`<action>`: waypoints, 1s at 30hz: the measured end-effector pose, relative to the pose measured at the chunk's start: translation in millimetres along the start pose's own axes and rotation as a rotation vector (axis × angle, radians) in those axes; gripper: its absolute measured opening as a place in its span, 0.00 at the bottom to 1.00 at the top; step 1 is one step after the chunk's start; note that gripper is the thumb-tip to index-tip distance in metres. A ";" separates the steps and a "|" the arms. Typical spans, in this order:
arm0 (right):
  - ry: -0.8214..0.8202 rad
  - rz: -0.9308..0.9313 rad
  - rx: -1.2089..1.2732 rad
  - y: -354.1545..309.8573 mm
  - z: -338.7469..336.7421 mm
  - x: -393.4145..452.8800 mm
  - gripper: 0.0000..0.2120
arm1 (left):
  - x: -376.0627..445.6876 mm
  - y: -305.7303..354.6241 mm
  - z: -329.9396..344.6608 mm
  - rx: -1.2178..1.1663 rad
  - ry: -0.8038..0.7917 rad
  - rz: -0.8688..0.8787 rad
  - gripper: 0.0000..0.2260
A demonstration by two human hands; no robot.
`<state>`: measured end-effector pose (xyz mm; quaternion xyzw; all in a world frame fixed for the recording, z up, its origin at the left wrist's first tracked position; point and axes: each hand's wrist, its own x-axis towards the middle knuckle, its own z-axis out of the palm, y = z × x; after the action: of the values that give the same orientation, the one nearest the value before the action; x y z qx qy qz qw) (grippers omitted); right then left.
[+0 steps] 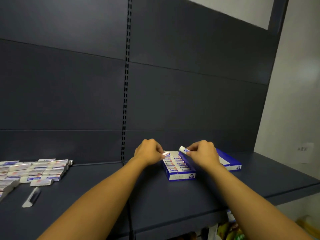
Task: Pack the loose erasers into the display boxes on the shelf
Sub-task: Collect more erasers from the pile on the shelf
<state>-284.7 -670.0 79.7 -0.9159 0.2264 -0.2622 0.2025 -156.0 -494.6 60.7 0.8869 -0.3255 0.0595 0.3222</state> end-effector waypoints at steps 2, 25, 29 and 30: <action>-0.005 -0.001 0.077 8.7 4.9 12.2 0.08 | 11.7 -1.8 5.7 -0.064 0.028 -0.022 0.02; -0.358 -0.284 0.467 115.0 66.0 111.1 0.05 | 38.5 7.4 63.3 0.000 -0.010 0.024 0.06; -0.393 -0.310 0.541 111.6 70.5 108.4 0.06 | 33.3 5.5 71.1 0.162 -0.118 0.038 0.08; -0.408 -0.321 0.545 110.0 70.8 107.5 0.06 | 32.6 5.0 72.1 0.192 -0.138 0.049 0.08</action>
<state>-196.5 -797.9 12.4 -0.8858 -0.0431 -0.1534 0.4359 -141.0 -559.1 17.0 0.9075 -0.3612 0.0367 0.2112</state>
